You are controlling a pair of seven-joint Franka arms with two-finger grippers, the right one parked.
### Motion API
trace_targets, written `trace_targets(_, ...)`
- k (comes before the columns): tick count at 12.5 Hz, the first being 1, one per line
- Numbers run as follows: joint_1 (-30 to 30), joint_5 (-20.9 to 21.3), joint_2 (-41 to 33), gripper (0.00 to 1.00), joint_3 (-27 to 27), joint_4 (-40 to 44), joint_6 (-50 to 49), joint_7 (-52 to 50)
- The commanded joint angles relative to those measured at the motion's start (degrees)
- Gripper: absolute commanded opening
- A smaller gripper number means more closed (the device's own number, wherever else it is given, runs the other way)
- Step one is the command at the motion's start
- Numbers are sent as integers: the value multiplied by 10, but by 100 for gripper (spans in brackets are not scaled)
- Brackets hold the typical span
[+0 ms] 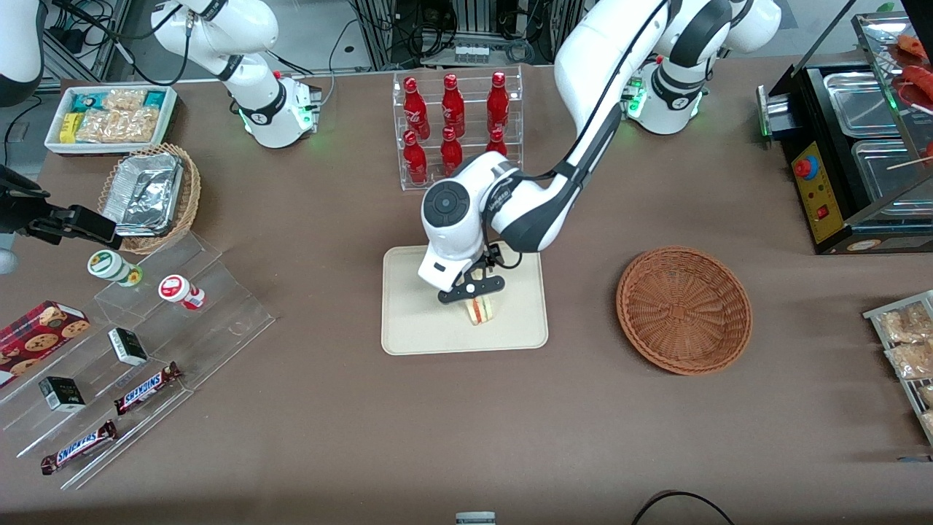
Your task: Place sandwich from basket to tray
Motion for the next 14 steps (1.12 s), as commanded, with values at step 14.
trace_targets(14,243,-50,-283,100,5,-194,-117,384)
